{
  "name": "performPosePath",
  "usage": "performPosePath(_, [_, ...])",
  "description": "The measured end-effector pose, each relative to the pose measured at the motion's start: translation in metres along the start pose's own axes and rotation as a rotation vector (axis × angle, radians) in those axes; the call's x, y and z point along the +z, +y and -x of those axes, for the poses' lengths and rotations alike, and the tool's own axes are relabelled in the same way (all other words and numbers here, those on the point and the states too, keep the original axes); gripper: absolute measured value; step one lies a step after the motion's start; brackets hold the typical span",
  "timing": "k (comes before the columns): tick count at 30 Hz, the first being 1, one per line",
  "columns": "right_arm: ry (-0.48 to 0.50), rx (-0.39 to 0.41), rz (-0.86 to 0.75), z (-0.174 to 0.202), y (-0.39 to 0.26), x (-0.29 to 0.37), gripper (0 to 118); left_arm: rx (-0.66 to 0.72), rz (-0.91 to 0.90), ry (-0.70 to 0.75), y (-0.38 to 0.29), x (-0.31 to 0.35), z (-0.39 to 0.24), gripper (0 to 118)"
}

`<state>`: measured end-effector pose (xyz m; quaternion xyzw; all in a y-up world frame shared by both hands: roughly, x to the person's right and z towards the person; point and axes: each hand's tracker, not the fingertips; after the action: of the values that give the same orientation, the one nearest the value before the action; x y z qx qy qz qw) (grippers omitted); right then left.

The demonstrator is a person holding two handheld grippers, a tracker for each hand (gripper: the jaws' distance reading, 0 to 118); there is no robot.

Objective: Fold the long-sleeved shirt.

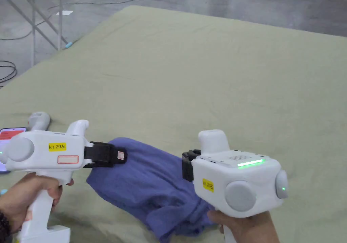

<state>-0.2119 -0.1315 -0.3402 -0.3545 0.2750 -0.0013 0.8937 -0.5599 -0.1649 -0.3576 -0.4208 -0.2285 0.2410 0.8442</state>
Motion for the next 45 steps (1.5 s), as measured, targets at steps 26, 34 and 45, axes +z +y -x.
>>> performPosePath(26, [-0.098, 0.016, -0.253, -0.025, 0.039, 0.096, 0, -0.274, -0.426, 0.143, 0.009, 0.054, -0.156, 0])
performPosePath(34, [-0.372, 0.000, -0.432, -0.111, 0.044, 0.249, 0, -0.477, -0.541, 0.177, -0.007, -0.006, -0.327, 0])
performPosePath(45, [-0.684, -0.036, -0.625, -0.187, 0.001, 0.350, 0, -0.600, -0.801, 0.265, -0.047, -0.069, -0.452, 0])
